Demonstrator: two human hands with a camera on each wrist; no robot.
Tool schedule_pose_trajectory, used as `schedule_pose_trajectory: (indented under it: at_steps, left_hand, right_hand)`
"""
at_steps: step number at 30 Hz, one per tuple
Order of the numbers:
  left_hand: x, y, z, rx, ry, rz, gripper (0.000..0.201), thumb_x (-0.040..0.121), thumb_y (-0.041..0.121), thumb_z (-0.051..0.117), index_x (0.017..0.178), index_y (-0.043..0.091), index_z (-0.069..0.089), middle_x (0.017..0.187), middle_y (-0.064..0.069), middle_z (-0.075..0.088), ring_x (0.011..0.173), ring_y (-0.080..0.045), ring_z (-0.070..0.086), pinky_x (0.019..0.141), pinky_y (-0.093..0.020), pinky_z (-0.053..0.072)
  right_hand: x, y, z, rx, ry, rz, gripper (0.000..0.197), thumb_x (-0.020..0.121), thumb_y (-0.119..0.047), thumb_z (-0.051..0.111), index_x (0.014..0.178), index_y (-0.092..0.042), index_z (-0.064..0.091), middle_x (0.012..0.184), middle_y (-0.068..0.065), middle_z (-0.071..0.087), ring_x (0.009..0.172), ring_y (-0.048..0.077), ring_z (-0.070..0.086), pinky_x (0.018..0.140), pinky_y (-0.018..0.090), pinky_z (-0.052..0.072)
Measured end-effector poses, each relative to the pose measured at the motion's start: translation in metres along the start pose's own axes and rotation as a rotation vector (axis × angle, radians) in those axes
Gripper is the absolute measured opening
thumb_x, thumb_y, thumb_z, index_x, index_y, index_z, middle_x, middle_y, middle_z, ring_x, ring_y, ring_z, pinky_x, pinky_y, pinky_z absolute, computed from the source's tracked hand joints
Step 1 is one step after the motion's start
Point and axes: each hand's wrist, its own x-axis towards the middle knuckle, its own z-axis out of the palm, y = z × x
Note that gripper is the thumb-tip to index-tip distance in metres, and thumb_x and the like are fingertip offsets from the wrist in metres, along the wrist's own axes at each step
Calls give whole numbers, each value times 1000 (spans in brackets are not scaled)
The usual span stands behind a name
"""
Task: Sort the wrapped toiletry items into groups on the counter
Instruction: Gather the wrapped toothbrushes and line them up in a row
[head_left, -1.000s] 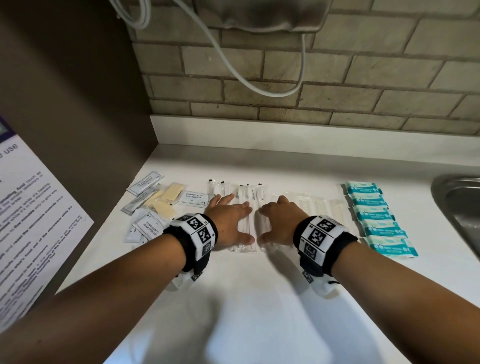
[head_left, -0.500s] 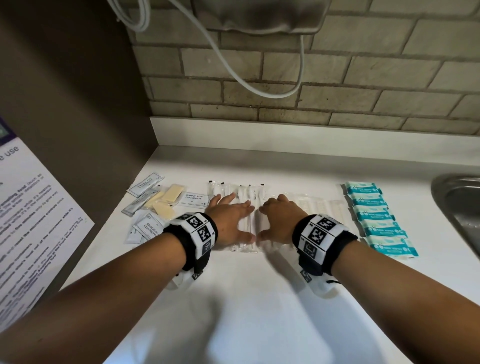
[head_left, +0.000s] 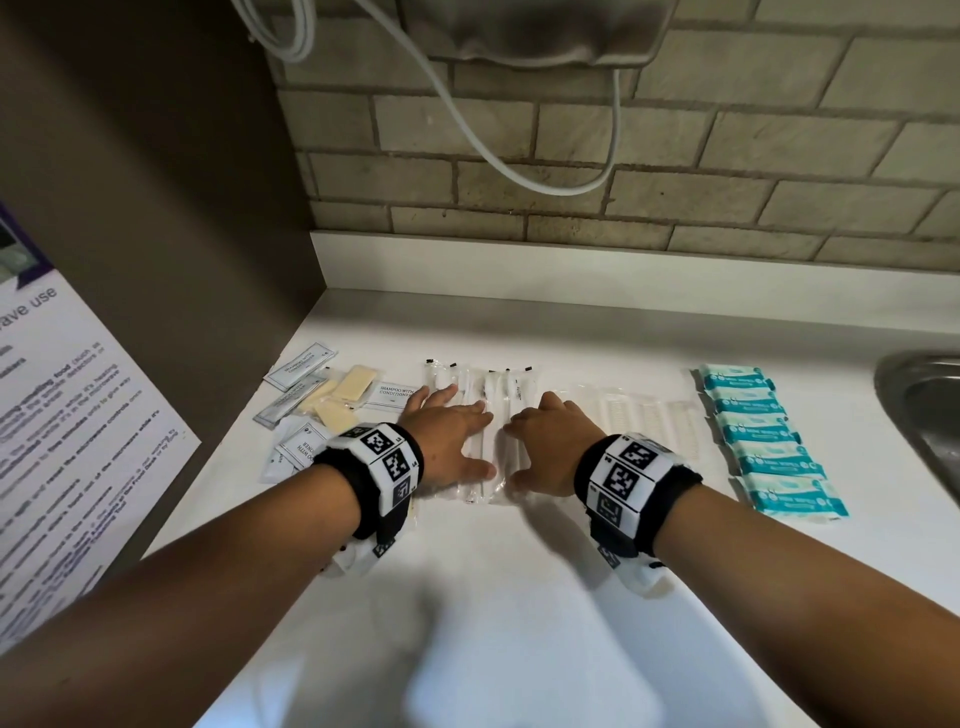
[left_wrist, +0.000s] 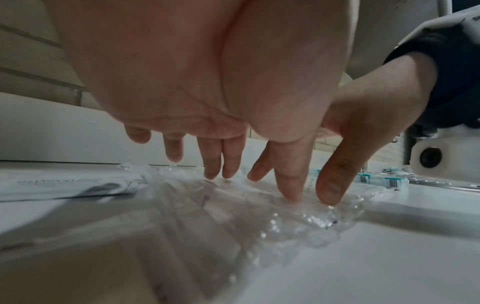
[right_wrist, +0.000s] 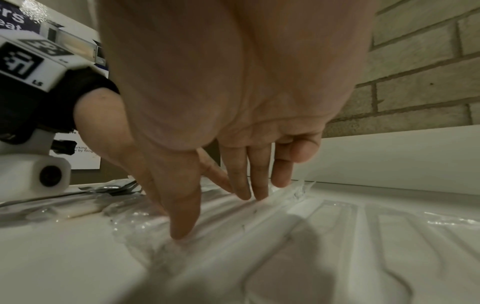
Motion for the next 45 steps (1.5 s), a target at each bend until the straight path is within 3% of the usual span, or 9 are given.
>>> schedule_pose_trajectory:
  at_steps: [11,17,23,30,39,45]
  left_hand:
    - [2,0,-3,-5,-13,-3,81,86,65,50,153,32,20,162,13,11,150,-19,-7,119,-45,-10]
    - [1,3,-4,-18,-5,-1,80,86,65,50,153,32,21,162,13,11,150,-17,-6,119,-44,-10]
    - [-5,-6,-9,-122,90,-12,78,85,66,53,151,32,28,161,14,18,150,-15,-1,119,-43,-8]
    - [-15,-37,-12,-89,122,-112,72,83,60,60,146,34,38,159,10,26,149,-21,9,119,-42,0]
    - [-21,-43,-10,-54,86,-79,78,77,66,62,145,34,41,159,15,23,149,-20,6,118,-41,-1]
    - [-18,-43,-13,-21,55,-63,79,78,64,62,146,32,39,159,14,22,149,-19,3,119,-42,-3]
  right_hand:
    - [0,0,-3,9,-23,13,56,77,-50,63,126,-24,58,121,-3,61,113,22,41,94,35,35]
    - [1,1,-7,15,-7,21,56,82,-50,58,130,-21,56,127,-1,59,117,23,40,99,36,34]
    - [5,-8,-15,44,78,9,61,86,-51,56,137,-19,48,128,1,58,121,23,39,99,35,34]
    - [15,-34,-14,1,61,-52,58,85,-49,56,133,-18,51,125,2,60,121,25,38,102,38,32]
    - [28,-51,-8,-60,-3,-40,42,86,-46,54,118,-21,64,115,-3,64,121,23,39,102,37,32]
    - [30,-51,-5,-71,-8,-25,41,87,-48,52,117,-23,65,113,-4,63,119,23,39,100,37,33]
